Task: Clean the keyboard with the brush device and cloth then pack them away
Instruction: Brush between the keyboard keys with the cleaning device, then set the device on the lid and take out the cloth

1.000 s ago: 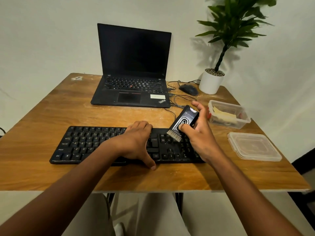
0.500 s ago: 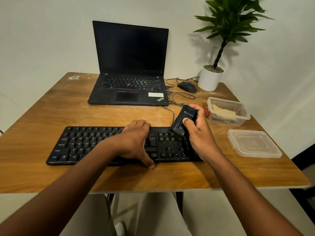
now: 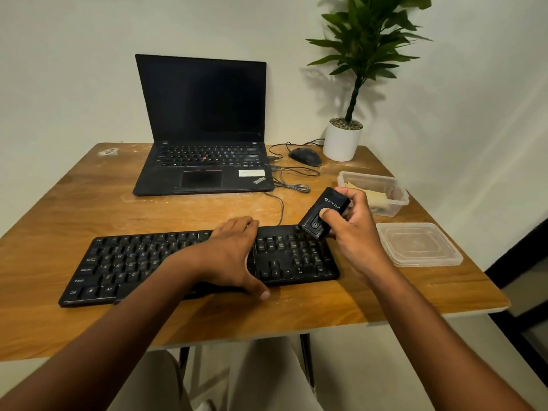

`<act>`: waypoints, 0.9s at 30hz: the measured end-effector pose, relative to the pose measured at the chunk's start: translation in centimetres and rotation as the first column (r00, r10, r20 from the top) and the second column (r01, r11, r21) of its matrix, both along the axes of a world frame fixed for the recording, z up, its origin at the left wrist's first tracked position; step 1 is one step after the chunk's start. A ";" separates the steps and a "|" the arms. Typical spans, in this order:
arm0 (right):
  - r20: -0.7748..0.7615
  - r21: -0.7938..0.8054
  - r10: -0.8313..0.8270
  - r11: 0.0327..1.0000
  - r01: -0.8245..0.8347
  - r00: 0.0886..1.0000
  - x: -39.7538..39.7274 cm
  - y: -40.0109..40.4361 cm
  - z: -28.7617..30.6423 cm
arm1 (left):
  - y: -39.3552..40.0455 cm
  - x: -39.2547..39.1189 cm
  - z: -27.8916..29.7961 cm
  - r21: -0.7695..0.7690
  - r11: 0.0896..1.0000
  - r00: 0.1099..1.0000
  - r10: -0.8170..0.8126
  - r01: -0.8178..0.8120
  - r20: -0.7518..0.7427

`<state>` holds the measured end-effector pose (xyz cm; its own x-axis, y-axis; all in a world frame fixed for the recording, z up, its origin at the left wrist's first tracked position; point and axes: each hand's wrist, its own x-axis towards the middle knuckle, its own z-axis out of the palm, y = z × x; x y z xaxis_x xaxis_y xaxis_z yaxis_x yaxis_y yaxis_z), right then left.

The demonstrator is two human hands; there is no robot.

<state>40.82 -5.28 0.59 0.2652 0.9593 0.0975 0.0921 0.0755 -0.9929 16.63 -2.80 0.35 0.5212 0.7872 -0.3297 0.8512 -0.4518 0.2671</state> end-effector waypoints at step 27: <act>0.288 -0.055 -0.396 0.902 0.428 0.872 17.8 -0.6 -2.5 | 1.7 21.3 -1.6 0.255 0.929 0.949 -0.301 0.269 0.096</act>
<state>58.64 -5.90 -1.93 0.6188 0.7768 0.1168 0.3491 -0.1387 -0.9268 37.97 -1.11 -1.23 0.7605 0.6458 -0.0669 0.6423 -0.7332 0.2233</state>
